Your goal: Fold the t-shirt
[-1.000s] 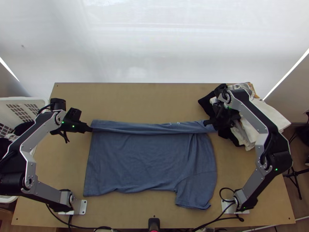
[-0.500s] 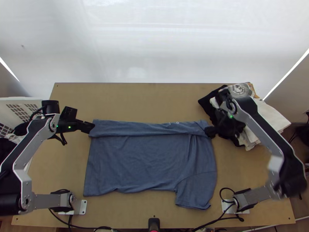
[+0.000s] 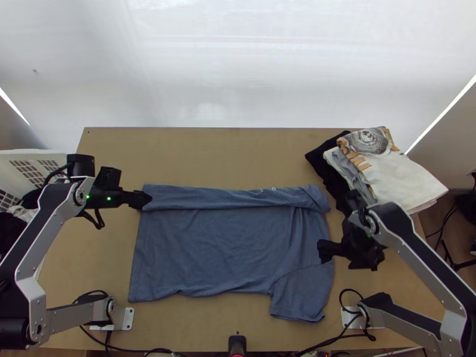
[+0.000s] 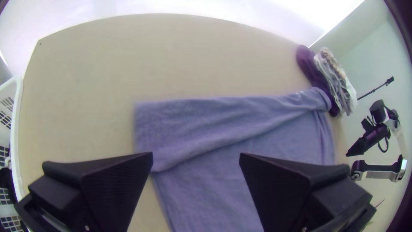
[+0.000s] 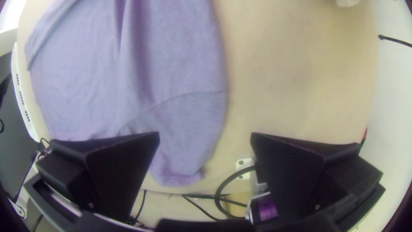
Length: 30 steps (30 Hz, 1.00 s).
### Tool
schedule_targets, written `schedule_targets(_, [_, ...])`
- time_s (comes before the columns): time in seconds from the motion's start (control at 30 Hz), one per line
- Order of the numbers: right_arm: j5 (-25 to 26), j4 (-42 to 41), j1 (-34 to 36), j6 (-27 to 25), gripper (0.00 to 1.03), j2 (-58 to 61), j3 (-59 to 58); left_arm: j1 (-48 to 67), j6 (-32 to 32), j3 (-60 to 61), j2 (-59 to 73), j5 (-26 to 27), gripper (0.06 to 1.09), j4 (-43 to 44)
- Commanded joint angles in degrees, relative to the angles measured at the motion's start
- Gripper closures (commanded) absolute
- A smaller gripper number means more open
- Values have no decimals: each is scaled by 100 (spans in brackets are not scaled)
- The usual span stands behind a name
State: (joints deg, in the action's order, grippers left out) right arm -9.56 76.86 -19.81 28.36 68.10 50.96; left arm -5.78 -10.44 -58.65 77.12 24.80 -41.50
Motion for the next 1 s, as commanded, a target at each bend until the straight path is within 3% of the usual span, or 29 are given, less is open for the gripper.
schedule_targets(0.0, [-503,-602,48,354,5,-508,-983,297,446,100,-206,131,11,-289])
schedule_targets(0.17, [-828,-1068,171,275,22,-596,-1422,306,613,117,-294,131,11,-271])
schedule_targets(0.63, [-837,-1437,672,-498,26,-174,-1853,288,675,108,-488,131,11,-271])
schedule_targets(0.77, [-837,-1613,663,-647,53,-227,-1862,279,666,108,-479,131,11,-263])
schedule_targets(0.97, [-837,-1780,610,-709,53,-103,-2029,297,675,47,-435,131,11,-263])
